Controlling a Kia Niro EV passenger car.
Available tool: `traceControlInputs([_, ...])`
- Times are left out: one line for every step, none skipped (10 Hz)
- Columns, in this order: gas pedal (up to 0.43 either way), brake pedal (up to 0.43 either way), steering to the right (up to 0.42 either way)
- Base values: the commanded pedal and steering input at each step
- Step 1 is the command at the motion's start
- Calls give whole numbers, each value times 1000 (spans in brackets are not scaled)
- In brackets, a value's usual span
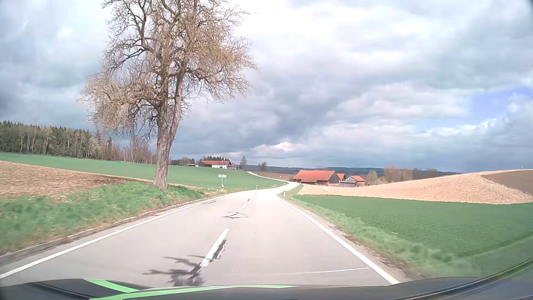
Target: Follow the waypoints while adhering to traffic rules and regulations
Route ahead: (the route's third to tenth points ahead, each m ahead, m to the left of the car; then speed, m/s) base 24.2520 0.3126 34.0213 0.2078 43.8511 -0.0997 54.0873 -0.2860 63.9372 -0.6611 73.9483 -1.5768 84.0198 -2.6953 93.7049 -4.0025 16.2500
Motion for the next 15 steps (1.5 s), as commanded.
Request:
traceControlInputs([47,0,1])
traceControlInputs([47,0,0])
traceControlInputs([47,0,0])
traceControlInputs([47,0,0])
traceControlInputs([47,0,0])
traceControlInputs([47,0,0])
traceControlInputs([47,0,0])
traceControlInputs([47,0,0])
traceControlInputs([47,0,0])
traceControlInputs([47,0,0])
traceControlInputs([47,0,0])
traceControlInputs([47,0,0])
traceControlInputs([47,0,0])
traceControlInputs([47,0,0])
traceControlInputs([47,0,0])
